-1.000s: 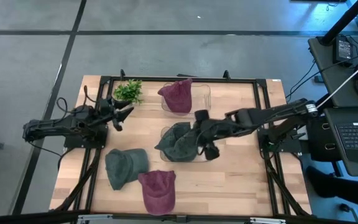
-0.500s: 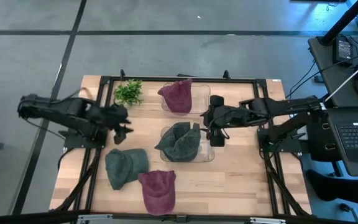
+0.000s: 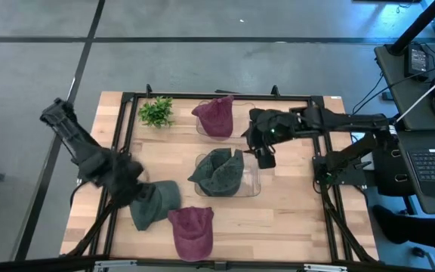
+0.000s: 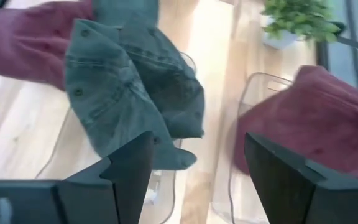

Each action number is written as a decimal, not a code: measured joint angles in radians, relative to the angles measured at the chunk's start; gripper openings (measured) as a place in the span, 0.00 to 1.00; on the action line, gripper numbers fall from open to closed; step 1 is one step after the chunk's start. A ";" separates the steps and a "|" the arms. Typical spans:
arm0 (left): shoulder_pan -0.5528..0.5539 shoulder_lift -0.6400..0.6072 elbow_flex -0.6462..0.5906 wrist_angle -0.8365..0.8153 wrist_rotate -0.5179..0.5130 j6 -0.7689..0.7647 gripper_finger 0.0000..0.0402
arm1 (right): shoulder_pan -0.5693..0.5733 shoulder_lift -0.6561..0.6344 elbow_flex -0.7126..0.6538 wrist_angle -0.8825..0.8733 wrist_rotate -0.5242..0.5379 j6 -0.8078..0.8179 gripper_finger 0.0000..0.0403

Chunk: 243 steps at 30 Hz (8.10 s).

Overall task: Pick & Place hat
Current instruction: Put the black cap into the bottom transparent bin

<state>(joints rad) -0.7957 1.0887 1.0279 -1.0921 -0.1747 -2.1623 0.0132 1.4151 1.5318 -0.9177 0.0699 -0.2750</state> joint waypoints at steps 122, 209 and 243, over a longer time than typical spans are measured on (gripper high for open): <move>0.112 -0.071 -0.350 0.073 -0.472 0.293 0.01 | -0.085 0.091 0.137 0.339 -0.090 0.207 0.62; 0.761 0.460 0.857 0.268 0.656 2.248 0.15 | 0.085 0.152 0.192 0.407 -0.450 0.424 0.02; 0.779 0.012 0.237 0.783 0.182 2.034 0.36 | 0.346 -0.414 -0.706 1.044 0.047 0.275 0.02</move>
<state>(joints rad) -0.0166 1.1006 1.2652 -0.3088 0.0075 -0.1285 0.3592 1.0008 0.8262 0.1268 0.1165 0.0004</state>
